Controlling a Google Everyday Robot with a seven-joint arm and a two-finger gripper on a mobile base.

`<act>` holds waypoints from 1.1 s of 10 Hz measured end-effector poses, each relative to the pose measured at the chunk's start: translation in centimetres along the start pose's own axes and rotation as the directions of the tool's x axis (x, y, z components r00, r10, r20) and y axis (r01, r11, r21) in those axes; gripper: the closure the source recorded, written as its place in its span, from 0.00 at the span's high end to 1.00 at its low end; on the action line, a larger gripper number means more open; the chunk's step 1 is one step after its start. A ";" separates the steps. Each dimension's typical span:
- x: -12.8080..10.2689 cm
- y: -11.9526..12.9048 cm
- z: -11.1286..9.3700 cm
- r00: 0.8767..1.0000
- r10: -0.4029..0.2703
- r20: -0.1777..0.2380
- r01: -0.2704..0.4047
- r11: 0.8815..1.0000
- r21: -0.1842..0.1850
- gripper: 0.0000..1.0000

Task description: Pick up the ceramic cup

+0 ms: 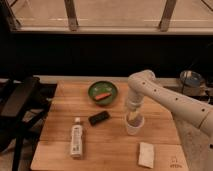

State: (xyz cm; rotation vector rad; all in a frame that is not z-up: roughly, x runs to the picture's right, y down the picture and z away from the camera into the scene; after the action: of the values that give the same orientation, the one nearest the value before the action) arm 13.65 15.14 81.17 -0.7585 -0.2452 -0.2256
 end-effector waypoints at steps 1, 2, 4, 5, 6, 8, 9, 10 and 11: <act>-0.3 0.0 0.0 1.000 -0.010 -0.007 0.010 1.000 0.000 0.19; -0.3 0.0 -0.1 1.000 -0.014 -0.006 0.014 1.000 0.001 0.07; -0.4 -0.3 -0.6 1.000 -0.017 0.015 0.017 1.000 0.005 0.00; -0.8 -0.6 -1.5 0.999 -0.028 0.026 0.028 1.000 0.004 0.00; -1.5 -0.9 -3.1 0.998 -0.044 0.039 0.044 0.999 0.004 0.00; -2.0 -1.2 -5.0 0.997 -0.059 0.059 0.058 0.998 0.008 0.00; -2.0 -1.5 -5.5 0.995 -0.064 0.070 0.063 0.998 0.013 0.00; -1.9 -1.6 -5.9 0.995 -0.067 0.076 0.066 0.998 0.013 0.00; -2.2 -1.6 -6.8 0.994 -0.073 0.084 0.072 0.997 0.014 0.00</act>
State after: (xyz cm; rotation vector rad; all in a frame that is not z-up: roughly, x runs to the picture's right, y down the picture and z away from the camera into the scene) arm 12.07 9.46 76.78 -0.7503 -0.3540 -0.2611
